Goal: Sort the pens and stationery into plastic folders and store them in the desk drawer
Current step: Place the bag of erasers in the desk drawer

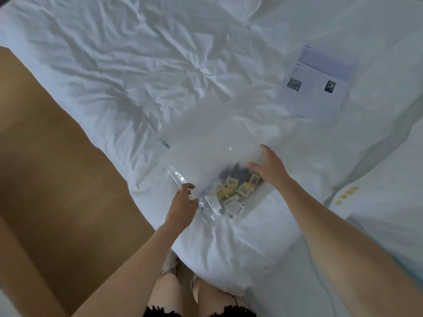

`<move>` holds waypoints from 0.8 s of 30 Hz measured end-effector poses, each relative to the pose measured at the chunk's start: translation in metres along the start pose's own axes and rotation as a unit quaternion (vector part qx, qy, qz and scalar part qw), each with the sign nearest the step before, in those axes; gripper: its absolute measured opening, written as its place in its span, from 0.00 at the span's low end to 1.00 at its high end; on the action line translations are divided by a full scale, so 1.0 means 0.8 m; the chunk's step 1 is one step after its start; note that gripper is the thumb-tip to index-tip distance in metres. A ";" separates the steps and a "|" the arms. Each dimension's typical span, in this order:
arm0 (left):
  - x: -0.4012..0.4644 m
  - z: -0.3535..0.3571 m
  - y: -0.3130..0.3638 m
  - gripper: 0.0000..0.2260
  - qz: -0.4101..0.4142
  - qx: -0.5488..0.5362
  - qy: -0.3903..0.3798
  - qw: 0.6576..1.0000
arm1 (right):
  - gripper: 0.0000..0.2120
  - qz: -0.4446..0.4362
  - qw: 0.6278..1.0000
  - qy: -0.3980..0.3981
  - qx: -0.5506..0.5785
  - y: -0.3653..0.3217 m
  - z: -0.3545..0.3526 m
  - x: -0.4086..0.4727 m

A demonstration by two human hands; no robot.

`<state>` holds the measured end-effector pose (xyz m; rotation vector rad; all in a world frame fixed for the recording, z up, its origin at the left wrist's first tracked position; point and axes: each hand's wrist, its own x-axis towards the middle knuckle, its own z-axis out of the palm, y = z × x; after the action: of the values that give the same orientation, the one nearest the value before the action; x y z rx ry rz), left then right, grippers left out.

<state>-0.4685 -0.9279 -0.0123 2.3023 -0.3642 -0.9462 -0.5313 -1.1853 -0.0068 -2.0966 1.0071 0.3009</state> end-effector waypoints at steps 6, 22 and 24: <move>0.017 -0.008 0.012 0.16 0.003 0.012 0.023 1.000 | 0.28 0.027 0.999 0.022 0.003 0.020 -0.008 -0.011; 0.053 0.011 0.011 0.14 -0.075 -0.143 0.020 0.987 | 0.10 0.084 0.963 0.055 0.251 0.085 -0.007 -0.035; 0.057 0.008 0.010 0.08 -0.080 -0.164 0.027 0.983 | 0.10 0.072 0.958 0.051 0.271 0.087 -0.009 -0.035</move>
<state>-0.4407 -0.9577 -0.0355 2.0698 0.0027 -0.9397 -0.6027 -1.2016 -0.0257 -1.5563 1.1537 -0.0185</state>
